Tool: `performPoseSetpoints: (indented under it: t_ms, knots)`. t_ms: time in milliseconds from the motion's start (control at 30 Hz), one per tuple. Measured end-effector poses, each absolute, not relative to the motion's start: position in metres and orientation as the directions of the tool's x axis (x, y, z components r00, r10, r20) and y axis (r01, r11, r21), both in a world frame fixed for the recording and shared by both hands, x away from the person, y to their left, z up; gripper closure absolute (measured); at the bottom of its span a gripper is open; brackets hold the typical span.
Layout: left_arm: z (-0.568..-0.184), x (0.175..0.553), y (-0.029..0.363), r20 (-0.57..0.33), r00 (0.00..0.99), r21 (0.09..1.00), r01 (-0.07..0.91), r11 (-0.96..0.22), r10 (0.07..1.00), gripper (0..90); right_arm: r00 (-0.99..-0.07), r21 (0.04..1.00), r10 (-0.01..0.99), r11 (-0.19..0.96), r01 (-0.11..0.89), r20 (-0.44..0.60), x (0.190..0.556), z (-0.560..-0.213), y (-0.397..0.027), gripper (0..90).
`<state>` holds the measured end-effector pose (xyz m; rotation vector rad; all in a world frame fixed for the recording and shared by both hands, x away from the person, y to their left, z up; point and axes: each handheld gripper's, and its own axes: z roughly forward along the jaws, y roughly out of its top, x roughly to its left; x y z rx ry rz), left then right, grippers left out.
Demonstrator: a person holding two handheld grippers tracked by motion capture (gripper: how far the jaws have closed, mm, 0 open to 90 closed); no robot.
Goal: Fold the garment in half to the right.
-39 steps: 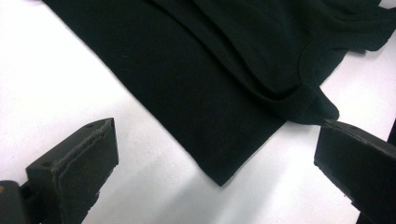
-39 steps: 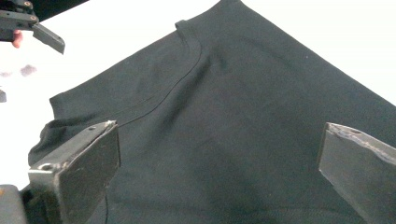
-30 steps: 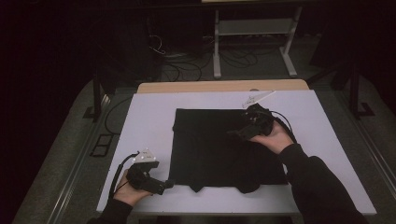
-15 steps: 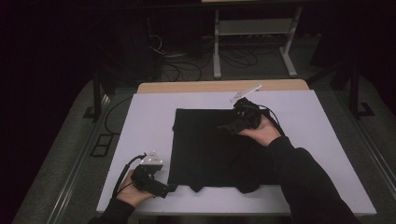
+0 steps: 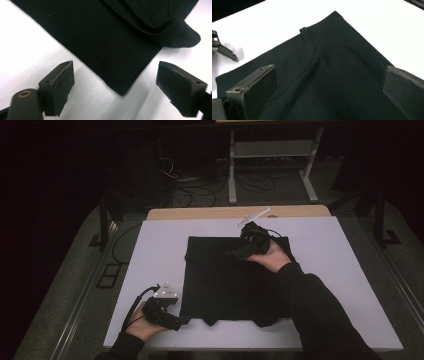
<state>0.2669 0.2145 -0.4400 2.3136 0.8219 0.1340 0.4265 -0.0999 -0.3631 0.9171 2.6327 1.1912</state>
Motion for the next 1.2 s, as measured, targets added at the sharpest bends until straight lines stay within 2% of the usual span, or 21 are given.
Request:
performPoseSetpoints:
  t_ms: [300,700,1000,1200]
  knots:
    - [-0.439,0.266,0.214,-0.108,0.796,0.637,0.516,-0.573,0.596,31.5,-0.811,0.718,0.568,0.507,0.478,0.14,0.433,-0.366,-0.096,0.0]
    - [-0.438,0.266,0.21,-0.095,0.816,0.641,0.488,-0.592,0.57,57.4,-0.805,0.719,0.575,0.497,0.486,0.147,0.44,-0.367,-0.09,0.0]
    - [-0.438,0.269,0.209,-0.117,0.82,0.636,0.495,-0.592,0.56,75.2,-0.805,0.712,0.573,0.501,0.492,0.154,0.449,-0.371,-0.082,0.0]
    - [-0.436,0.27,0.207,-0.113,0.824,0.634,0.49,-0.598,0.555,83.8,-0.808,0.715,0.569,0.501,0.489,0.153,0.457,-0.372,-0.076,0.0]
